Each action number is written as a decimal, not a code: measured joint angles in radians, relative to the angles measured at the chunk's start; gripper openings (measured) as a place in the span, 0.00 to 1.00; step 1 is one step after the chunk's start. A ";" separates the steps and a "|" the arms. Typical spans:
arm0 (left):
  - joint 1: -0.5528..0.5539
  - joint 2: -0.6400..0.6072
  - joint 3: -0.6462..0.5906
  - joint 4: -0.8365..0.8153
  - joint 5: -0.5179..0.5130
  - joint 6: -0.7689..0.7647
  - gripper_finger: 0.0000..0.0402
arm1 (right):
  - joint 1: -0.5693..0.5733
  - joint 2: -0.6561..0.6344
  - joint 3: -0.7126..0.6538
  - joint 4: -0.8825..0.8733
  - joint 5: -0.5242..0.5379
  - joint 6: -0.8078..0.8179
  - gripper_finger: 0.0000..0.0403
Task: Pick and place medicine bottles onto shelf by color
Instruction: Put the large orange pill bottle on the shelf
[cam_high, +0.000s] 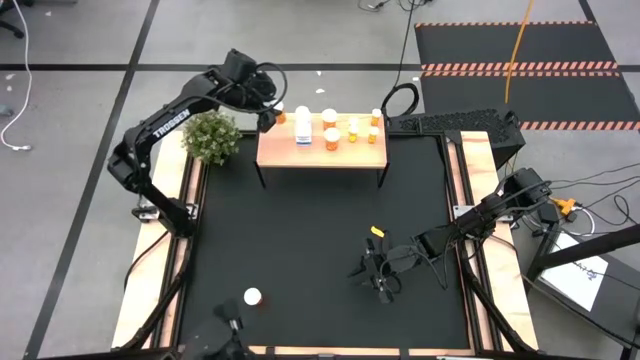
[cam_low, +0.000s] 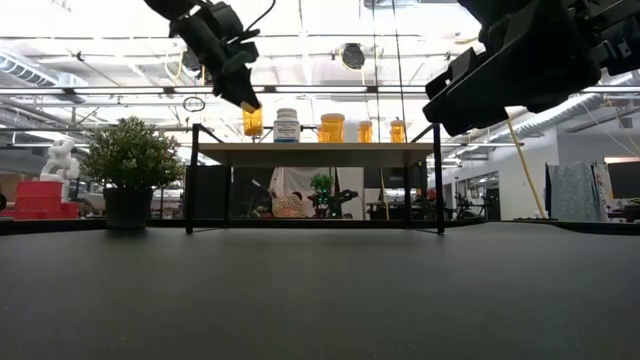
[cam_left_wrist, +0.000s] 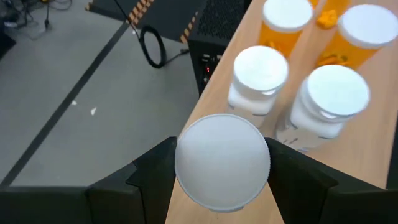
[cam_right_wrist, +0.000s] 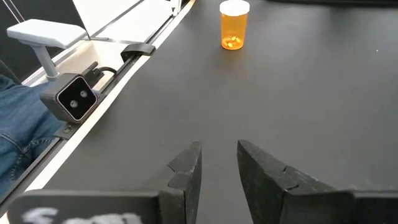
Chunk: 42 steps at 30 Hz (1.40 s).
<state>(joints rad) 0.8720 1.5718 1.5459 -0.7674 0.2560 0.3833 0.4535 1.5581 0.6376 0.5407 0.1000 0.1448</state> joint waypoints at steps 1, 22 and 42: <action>0.002 0.006 0.000 0.002 -0.003 -0.007 0.57 | 0.001 0.000 0.000 0.000 0.000 0.000 0.24; -0.003 0.058 -0.001 -0.005 -0.067 -0.052 0.57 | 0.020 0.000 0.000 0.009 0.083 0.034 0.24; -0.017 0.054 -0.108 0.110 -0.086 -0.048 0.57 | 0.020 0.000 0.000 0.009 0.083 0.027 0.24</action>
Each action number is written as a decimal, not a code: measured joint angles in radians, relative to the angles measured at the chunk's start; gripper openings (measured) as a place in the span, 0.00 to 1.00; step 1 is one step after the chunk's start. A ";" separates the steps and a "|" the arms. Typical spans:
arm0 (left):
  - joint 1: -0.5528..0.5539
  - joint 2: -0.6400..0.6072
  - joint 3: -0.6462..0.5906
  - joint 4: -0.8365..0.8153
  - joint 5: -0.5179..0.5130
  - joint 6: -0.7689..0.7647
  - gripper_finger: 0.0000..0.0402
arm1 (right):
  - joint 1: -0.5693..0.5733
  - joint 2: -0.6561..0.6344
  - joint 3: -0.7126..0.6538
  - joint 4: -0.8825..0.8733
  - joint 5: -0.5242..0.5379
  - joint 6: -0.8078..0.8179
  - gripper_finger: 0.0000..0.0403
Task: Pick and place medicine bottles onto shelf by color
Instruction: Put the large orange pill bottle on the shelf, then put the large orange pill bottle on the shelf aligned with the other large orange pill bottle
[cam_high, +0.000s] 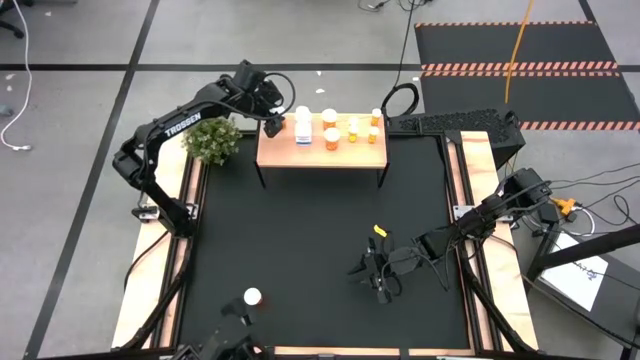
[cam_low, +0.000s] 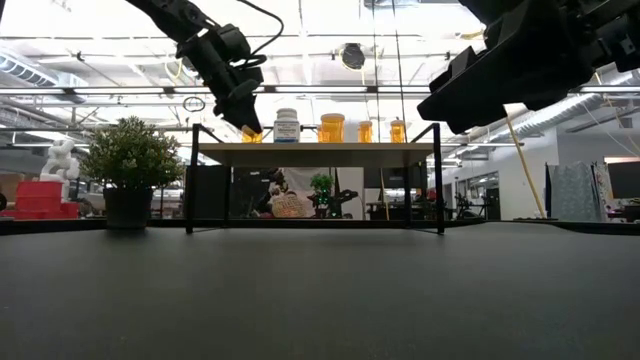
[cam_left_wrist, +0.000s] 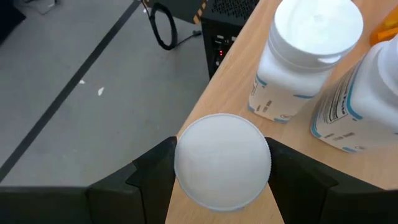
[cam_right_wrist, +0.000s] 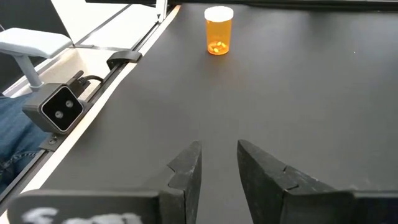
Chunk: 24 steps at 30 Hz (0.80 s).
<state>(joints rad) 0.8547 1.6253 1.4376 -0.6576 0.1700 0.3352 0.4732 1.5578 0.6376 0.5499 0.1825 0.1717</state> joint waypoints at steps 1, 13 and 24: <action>0.000 -0.002 -0.001 0.001 -0.003 0.001 0.57 | 0.000 0.000 0.000 0.000 0.000 0.000 0.24; -0.043 -0.001 -0.003 0.023 -0.081 0.002 0.70 | 0.002 0.000 0.000 0.000 -0.003 0.000 0.24; -0.097 -0.139 -0.003 0.020 -0.157 -0.001 0.80 | 0.002 0.000 0.000 0.000 -0.003 -0.002 0.24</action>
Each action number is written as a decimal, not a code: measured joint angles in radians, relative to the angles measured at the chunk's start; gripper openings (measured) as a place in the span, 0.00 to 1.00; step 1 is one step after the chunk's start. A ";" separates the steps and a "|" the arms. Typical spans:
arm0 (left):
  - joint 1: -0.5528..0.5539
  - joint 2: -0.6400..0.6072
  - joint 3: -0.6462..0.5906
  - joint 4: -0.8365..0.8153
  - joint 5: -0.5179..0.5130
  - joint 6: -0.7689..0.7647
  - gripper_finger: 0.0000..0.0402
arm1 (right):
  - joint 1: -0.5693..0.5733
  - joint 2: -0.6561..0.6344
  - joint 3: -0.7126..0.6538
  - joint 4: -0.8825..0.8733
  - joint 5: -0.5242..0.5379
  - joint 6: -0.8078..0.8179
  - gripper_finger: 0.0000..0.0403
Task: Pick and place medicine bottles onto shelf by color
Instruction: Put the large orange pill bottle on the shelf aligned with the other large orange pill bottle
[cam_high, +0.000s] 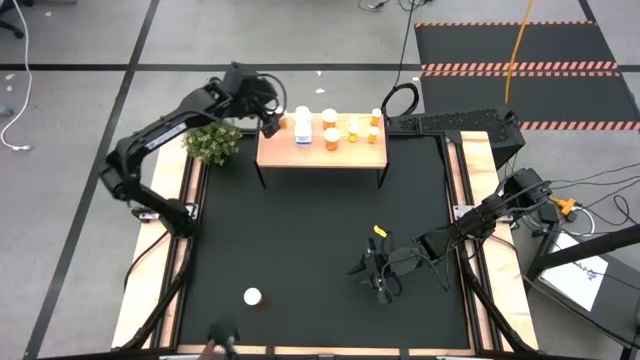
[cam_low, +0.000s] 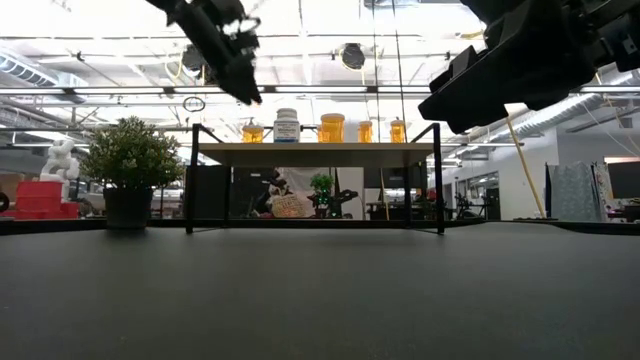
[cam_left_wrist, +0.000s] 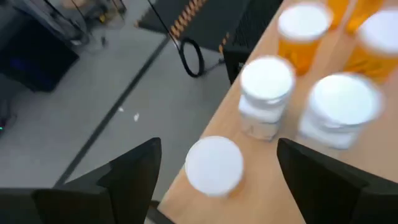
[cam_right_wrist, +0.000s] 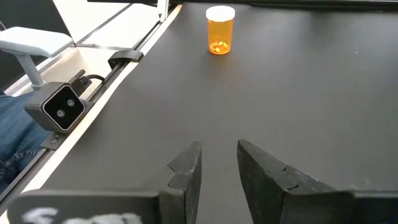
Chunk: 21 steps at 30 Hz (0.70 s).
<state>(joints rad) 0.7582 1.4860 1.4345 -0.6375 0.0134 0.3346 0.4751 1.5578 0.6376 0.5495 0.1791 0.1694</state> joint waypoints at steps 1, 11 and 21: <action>-0.008 -0.025 0.001 -0.011 -0.006 -0.005 0.80 | 0.000 0.000 0.000 0.000 0.000 -0.002 0.24; -0.266 -0.293 -0.122 -0.160 -0.017 -0.114 0.80 | 0.000 0.000 0.000 0.000 0.000 0.022 0.24; -0.744 -0.506 -0.436 -0.094 -0.258 -0.377 0.80 | -0.005 0.000 0.000 0.008 0.008 0.051 0.24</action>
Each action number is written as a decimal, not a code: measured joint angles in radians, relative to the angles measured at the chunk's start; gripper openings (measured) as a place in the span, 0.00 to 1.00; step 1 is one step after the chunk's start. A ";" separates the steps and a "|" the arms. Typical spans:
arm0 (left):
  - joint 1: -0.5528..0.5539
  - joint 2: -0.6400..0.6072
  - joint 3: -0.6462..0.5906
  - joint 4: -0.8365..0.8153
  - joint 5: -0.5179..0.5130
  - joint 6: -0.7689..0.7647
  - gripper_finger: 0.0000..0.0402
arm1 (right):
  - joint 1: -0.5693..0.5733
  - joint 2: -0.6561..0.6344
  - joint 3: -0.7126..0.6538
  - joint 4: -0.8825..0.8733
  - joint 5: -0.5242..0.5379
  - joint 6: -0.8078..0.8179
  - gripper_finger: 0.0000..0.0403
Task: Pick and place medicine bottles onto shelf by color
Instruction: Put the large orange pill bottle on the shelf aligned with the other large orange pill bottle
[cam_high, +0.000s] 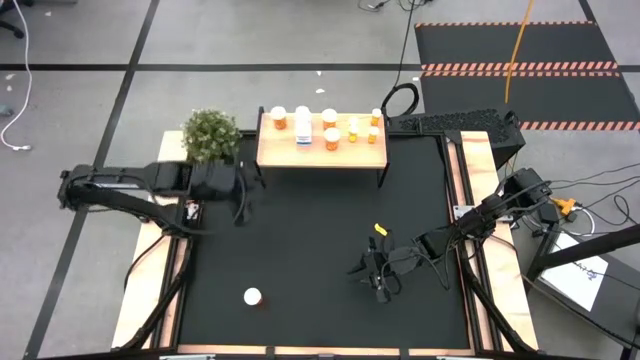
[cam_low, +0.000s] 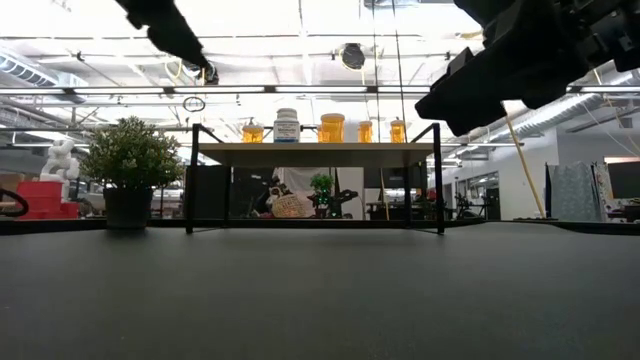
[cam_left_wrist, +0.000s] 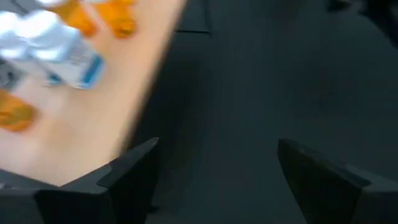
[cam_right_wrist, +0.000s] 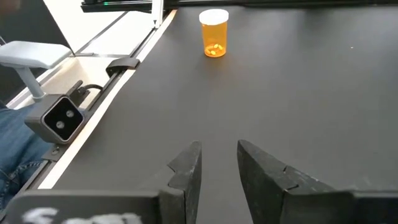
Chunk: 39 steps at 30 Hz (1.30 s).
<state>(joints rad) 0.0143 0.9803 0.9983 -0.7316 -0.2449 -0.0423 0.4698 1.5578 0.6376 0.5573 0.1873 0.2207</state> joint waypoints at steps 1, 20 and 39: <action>-0.049 -0.007 -0.021 0.005 -0.022 -0.029 0.80 | -0.005 0.000 0.000 0.000 0.000 -0.001 0.24; -0.709 0.297 -0.157 0.245 -0.210 -0.364 0.80 | -0.024 0.000 0.000 0.000 -0.001 0.003 0.24; -0.893 0.401 -0.157 0.263 -0.175 -0.763 0.80 | -0.024 0.000 0.000 -0.001 -0.005 0.000 0.24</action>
<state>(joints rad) -0.8784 1.3817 0.8413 -0.4689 -0.4195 -0.8048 0.4454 1.5578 0.6376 0.5568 0.1825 0.2211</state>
